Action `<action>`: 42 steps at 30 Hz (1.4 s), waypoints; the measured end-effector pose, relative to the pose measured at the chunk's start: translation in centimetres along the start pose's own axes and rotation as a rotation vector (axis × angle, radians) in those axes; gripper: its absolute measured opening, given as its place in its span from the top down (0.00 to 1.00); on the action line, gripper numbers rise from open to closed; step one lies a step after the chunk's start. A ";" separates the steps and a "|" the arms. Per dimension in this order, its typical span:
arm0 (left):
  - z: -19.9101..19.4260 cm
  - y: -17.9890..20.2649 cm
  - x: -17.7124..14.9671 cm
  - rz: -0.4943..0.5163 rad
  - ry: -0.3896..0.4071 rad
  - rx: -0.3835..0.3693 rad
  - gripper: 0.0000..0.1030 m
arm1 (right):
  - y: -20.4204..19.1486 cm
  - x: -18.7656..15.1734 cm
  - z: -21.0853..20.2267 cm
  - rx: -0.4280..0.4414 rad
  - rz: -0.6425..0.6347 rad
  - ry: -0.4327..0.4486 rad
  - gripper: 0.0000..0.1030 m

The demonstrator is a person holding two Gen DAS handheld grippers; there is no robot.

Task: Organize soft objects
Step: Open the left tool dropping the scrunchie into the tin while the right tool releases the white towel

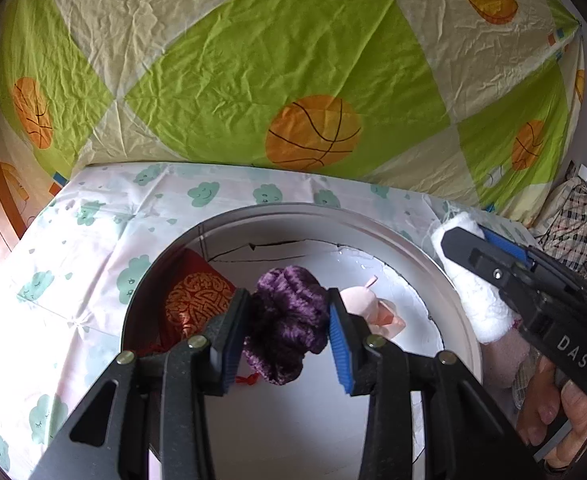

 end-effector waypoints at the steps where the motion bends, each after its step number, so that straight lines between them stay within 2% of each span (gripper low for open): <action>1: 0.2 0.0 0.2 0.002 -0.004 0.005 0.64 | 0.1 0.1 0.4 0.001 0.001 -0.012 0.68; 13: 3.5 -0.6 2.0 -0.020 -0.126 0.028 0.64 | 1.7 -0.8 5.6 -0.015 -0.001 -0.168 0.68; 21: 5.5 -1.0 2.7 -0.019 -0.169 0.062 0.64 | 2.3 -1.1 8.2 -0.036 -0.024 -0.263 0.68; 26: 6.2 -0.8 2.9 -0.019 -0.181 0.064 0.64 | 2.5 -1.2 8.7 -0.047 -0.030 -0.272 0.68; 28: 6.4 -0.7 2.8 -0.012 -0.187 0.067 0.61 | 2.5 -1.0 8.8 -0.063 -0.040 -0.270 0.68; 33: 6.3 -0.5 2.8 0.011 -0.170 0.080 0.61 | 2.8 -0.9 8.8 -0.058 -0.017 -0.268 0.68; 36: 6.0 -0.4 3.1 0.013 -0.151 0.084 0.46 | 2.9 -0.9 8.8 -0.056 -0.008 -0.266 0.66; 37: 5.9 -0.4 3.1 0.016 -0.142 0.087 0.40 | 3.0 -0.9 8.8 -0.056 -0.001 -0.263 0.60; 39: 5.6 -0.3 3.2 0.024 -0.122 0.090 0.36 | 2.9 -0.9 8.6 -0.038 0.012 -0.251 0.50; 42: 5.3 -0.6 3.3 0.011 -0.106 0.099 0.30 | 2.9 -0.8 8.3 -0.044 0.012 -0.242 0.46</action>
Point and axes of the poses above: each gripper's, at about its wrist camera, not at the fingertips, and z roughly the way its jaws point, y to its right, x to its top, the point moved 6 cm from there along z, roughly the way its jaws point, and after that the axes turned 9 degrees about -z, right-handed, at the moved point
